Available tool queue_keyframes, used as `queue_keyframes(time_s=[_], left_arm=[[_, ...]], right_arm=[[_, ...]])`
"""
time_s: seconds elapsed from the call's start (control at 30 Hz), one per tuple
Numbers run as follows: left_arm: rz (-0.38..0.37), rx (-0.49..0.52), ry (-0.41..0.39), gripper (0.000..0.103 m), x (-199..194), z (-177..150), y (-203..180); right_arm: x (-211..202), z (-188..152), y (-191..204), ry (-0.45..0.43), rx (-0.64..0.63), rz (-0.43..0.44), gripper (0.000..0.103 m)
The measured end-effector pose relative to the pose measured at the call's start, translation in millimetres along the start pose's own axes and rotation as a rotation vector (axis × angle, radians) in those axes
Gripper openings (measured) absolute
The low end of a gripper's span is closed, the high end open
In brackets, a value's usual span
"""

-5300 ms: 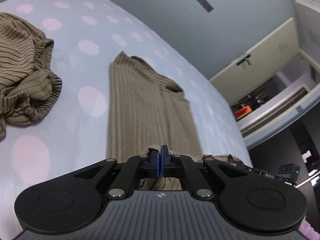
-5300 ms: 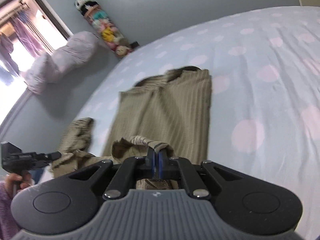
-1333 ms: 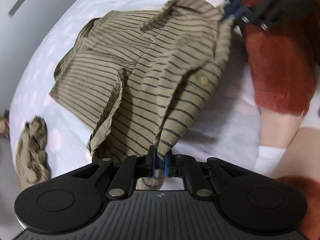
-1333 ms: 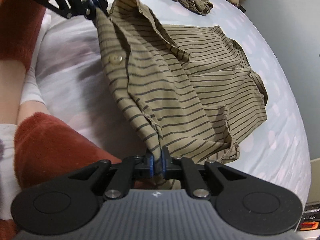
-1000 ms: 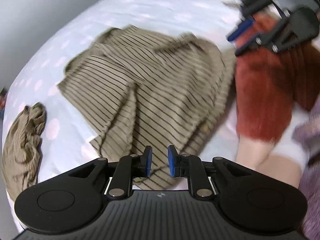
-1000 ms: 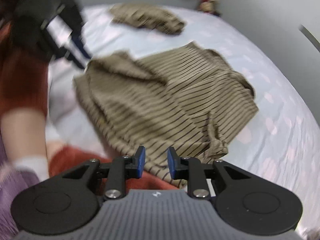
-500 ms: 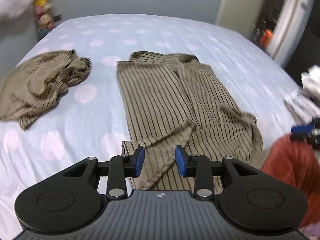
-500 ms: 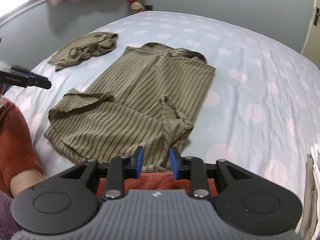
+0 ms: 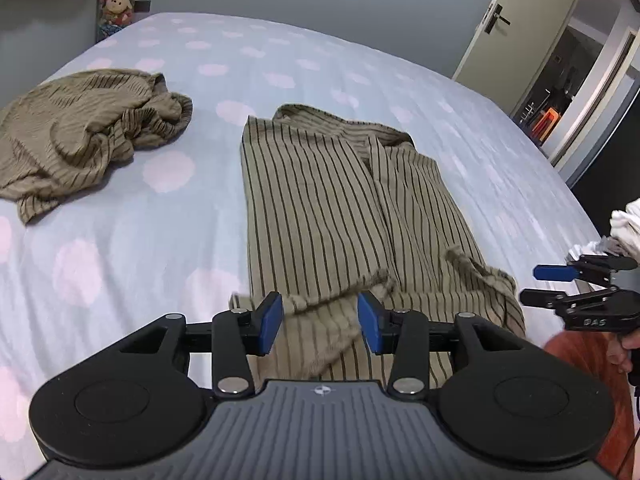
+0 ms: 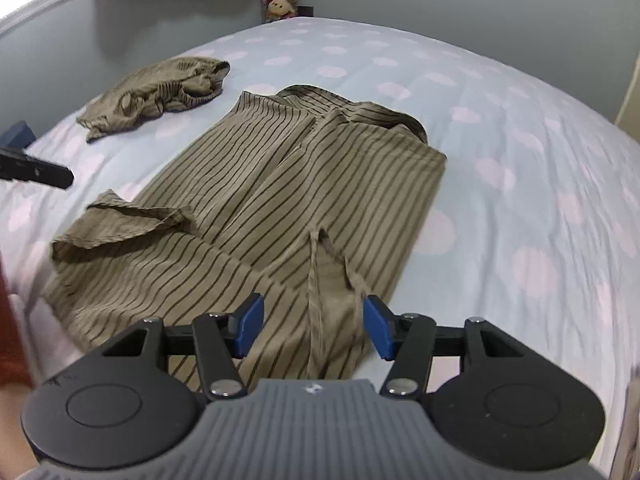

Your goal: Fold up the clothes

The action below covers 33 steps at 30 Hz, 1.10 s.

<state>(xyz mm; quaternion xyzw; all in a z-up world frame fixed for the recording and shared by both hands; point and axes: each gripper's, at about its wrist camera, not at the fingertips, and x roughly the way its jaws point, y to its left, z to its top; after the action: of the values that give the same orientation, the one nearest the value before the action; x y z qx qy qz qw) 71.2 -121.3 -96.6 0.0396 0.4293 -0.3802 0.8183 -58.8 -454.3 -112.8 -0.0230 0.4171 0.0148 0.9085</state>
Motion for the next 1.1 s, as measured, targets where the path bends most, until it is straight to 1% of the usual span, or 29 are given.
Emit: queue_keyframes(time_s=[0.07, 0.17, 0.23, 0.37, 0.43, 0.5, 0.57, 0.6, 0.63, 0.67, 0.77, 0.87, 0.97, 1.03, 1.1], left_arm=[[0.018, 0.012, -0.012, 0.042, 12.9, 7.5, 1.9], [0.021, 0.01, -0.029, 0.042, 34.6, 17.4, 9.3], [-0.011, -0.001, -0.06, 0.042, 44.9, 18.2, 15.4], [-0.067, -0.002, -0.044, 0.042, 61.7, 9.5, 30.6], [-0.085, -0.016, -0.038, 0.042, 64.3, 8.4, 35.8], [-0.103, -0.03, -0.032, 0.042, 66.9, 7.3, 41.1], [-0.121, -0.044, -0.025, 0.042, 69.4, 6.1, 46.4], [-0.12, -0.037, -0.022, 0.042, 70.1, 5.8, 46.1], [-0.117, -0.027, -0.02, 0.042, 70.6, 5.5, 45.4], [-0.115, -0.017, -0.017, 0.042, 71.2, 5.2, 44.6], [-0.124, -0.018, -0.021, 0.042, 70.0, 5.2, 44.4], [-0.121, -0.028, -0.025, 0.042, 69.2, 6.5, 45.8], [-0.108, -0.029, -0.024, 0.042, 67.4, 6.5, 45.4], [-0.099, -0.028, -0.022, 0.042, 66.0, 6.2, 44.9], [-0.095, -0.03, -0.019, 0.042, 64.8, 5.6, 44.8]], right_arm=[[14.2, 8.8, -0.2, 0.003, -0.01, 0.009, 0.059], [37.6, 18.9, -4.5, 0.025, -0.01, 0.031, 0.059], [53.0, 25.0, -7.9, 0.054, -0.024, 0.032, 0.058], [80.6, 34.9, -16.1, 0.113, -0.053, 0.035, 0.057], [93.0, 38.3, -23.1, 0.139, -0.045, 0.063, 0.052], [104.0, 39.4, -29.4, 0.165, -0.028, 0.094, 0.05], [113.7, 40.0, -33.7, 0.192, -0.012, 0.12, 0.034], [115.2, 40.5, -35.3, 0.203, -0.004, 0.144, 0.011], [112.8, 41.8, -34.2, 0.199, -0.008, 0.158, 0.008], [105.8, 43.1, -31.9, 0.181, -0.021, 0.169, 0.008], [78.9, 45.2, -20.9, 0.142, -0.066, 0.243, 0.005], [53.9, 38.6, 3.3, 0.132, -0.189, 0.282, 0.004], [44.0, 22.2, 29.8, 0.151, -0.303, 0.277, 0.004], [48.4, 10.2, 43.9, 0.171, -0.358, 0.241, 0.004], [57.3, -0.4, 53.2, 0.197, -0.388, 0.205, 0.005]])
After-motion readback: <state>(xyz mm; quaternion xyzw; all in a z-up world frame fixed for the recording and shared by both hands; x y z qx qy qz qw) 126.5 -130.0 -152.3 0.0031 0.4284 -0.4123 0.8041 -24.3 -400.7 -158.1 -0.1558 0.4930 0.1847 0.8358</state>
